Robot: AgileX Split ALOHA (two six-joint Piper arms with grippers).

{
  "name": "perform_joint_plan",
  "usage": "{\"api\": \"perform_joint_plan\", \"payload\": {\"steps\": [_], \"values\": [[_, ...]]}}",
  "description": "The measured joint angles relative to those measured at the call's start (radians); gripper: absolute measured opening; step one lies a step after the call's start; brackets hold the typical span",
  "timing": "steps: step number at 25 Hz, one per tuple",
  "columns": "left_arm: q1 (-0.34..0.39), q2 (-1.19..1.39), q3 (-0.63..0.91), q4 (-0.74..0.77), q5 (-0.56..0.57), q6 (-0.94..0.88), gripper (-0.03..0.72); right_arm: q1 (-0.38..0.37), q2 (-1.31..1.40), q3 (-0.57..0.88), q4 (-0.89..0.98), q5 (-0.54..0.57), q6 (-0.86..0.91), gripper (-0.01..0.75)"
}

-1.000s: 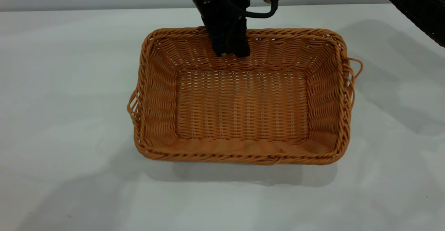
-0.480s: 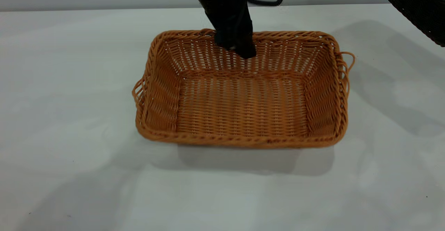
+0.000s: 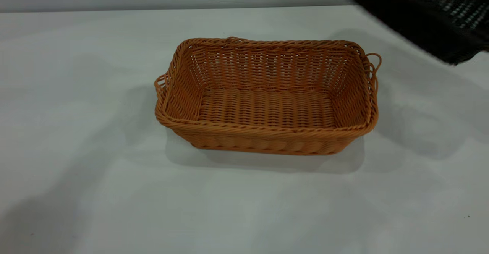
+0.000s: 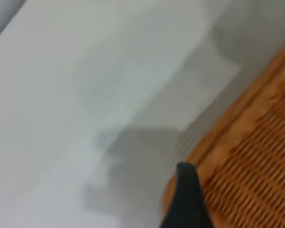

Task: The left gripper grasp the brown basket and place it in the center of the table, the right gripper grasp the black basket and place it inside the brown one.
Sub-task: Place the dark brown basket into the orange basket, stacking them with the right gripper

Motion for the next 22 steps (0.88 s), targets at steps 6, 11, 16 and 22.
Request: {"api": "perform_joint_plan", "payload": {"steps": [6,11,16,22], "values": [[0.183,-0.044,0.000,0.001,0.075,-0.074,0.498,0.217,0.000,-0.155,-0.299,0.050,0.273,0.082],[0.260,-0.044,0.000,0.001,0.110,-0.078,0.498,0.384,0.008,-0.271,-0.440,0.120,0.435,0.082],[0.269,-0.044,0.000,0.002,0.120,-0.078,0.498,0.510,0.082,-0.346,-0.468,0.175,0.475,0.082],[0.269,-0.044,0.000,0.002,0.123,-0.077,0.498,0.569,0.174,-0.373,-0.468,0.178,0.485,0.082]]}}
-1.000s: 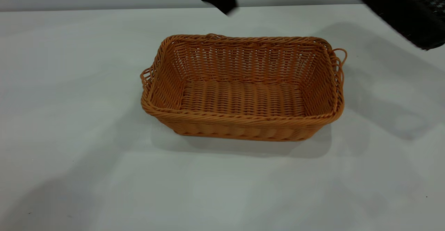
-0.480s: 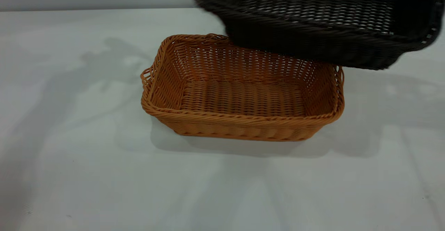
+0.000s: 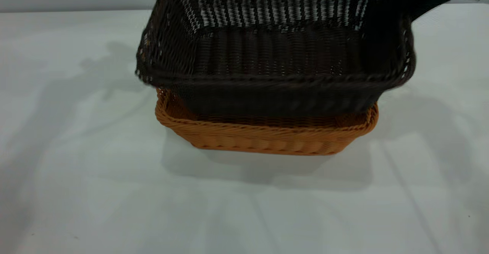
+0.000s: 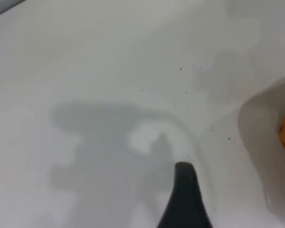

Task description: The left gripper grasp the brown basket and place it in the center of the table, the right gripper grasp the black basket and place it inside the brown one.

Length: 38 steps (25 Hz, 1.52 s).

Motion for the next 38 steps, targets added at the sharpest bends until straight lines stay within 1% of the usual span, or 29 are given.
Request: {"api": "perform_joint_plan", "payload": {"steps": [7,14,17,18,20,26,27,29,30,32,35,38], "values": [[0.000,0.000,0.000,0.000,0.000,0.005,0.498,0.000,0.042,-0.001,0.018,-0.067,0.002,0.082],[0.000,0.000,0.000,-0.001,0.001,0.005,0.498,0.000,0.083,-0.001,0.033,-0.080,-0.002,0.082],[0.000,0.000,0.000,-0.001,0.001,0.005,0.498,0.000,0.086,-0.001,0.055,-0.083,-0.005,0.102],[0.000,0.000,0.000,-0.001,0.001,0.005,0.498,0.000,0.086,-0.001,0.067,-0.083,-0.006,0.122],[0.000,0.000,0.000,-0.001,0.001,0.005,0.498,0.000,0.086,-0.002,0.091,-0.083,-0.010,0.188],[0.000,0.000,0.000,-0.001,0.001,0.005,0.498,0.000,0.086,-0.009,0.110,-0.085,-0.043,0.532],[0.000,0.000,0.000,-0.001,0.001,0.005,0.498,0.000,0.086,-0.009,0.105,-0.085,-0.055,0.580],[0.000,-0.003,0.000,-0.001,0.001,0.005,0.498,-0.004,0.086,-0.026,0.076,-0.072,-0.072,0.636],[0.000,-0.010,0.000,0.000,0.001,0.005,0.498,-0.010,0.081,-0.041,0.058,-0.060,-0.073,0.649],[0.000,-0.036,0.000,0.003,0.001,0.005,0.498,-0.024,0.064,-0.091,0.008,-0.020,-0.057,0.652],[0.000,-0.109,0.000,0.005,0.005,0.005,0.498,-0.053,0.010,-0.181,-0.064,0.048,-0.013,0.626],[0.000,-0.204,0.000,0.009,0.034,0.004,0.498,-0.063,-0.083,-0.247,-0.116,0.100,0.031,0.590]]}}
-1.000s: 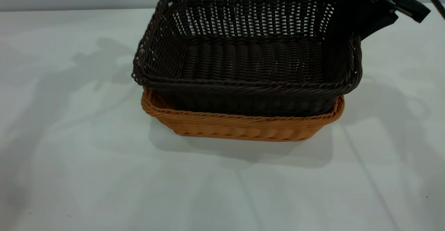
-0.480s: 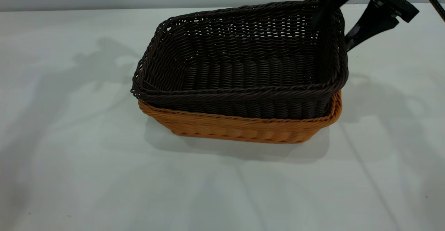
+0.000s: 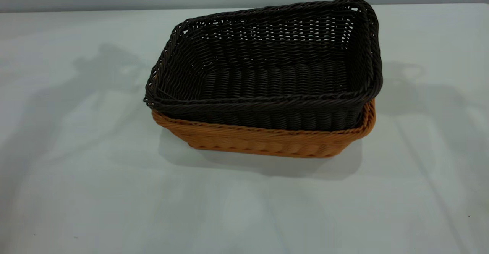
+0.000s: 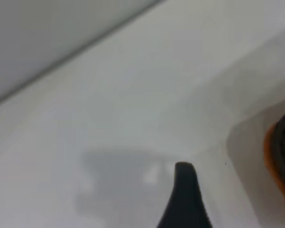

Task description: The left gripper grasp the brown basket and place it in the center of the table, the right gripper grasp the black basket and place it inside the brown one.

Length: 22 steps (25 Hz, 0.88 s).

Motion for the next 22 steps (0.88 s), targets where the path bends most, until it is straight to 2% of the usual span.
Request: {"api": "perform_joint_plan", "payload": {"steps": [5,11,16,22], "values": [[0.000,-0.162,0.000,0.002,0.097,-0.024,0.498,0.000,-0.233,-0.017,-0.014,0.040,0.005,0.575],[0.007,-0.344,0.005,0.003,0.230,-0.162,0.498,0.000,-0.531,0.015,-0.015,0.056,-0.037,0.573],[0.020,-0.520,0.086,0.004,0.327,-0.259,0.498,0.000,-0.784,0.165,-0.012,0.070,-0.079,0.573],[0.021,-0.735,0.271,0.004,0.349,-0.320,0.498,0.000,-1.059,0.425,0.000,0.073,-0.120,0.573]]}}
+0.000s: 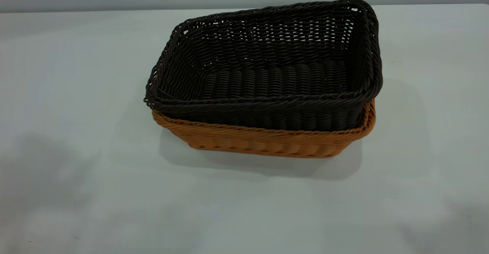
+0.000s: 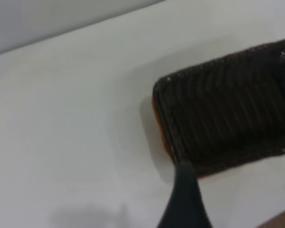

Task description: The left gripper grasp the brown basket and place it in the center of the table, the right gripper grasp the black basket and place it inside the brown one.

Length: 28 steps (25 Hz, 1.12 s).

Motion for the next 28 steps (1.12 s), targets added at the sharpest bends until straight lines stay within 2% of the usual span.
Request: {"api": "perform_joint_plan", "payload": {"steps": [7,18,23,28], "values": [[0.000,-0.262,0.260,0.000,0.026,-0.002,0.498,0.000,-0.302,0.284,0.001,0.000,-0.030,0.573],[0.000,-0.644,0.595,0.000,0.006,0.042,0.498,0.000,-0.671,0.569,-0.030,-0.064,-0.140,0.572],[0.000,-0.743,0.719,0.011,0.006,0.030,0.498,0.000,-0.778,0.662,-0.140,-0.105,-0.048,0.572],[0.000,-0.819,0.801,0.099,-0.011,-0.036,0.498,0.000,-0.862,0.688,-0.291,-0.145,0.087,0.572]]}}
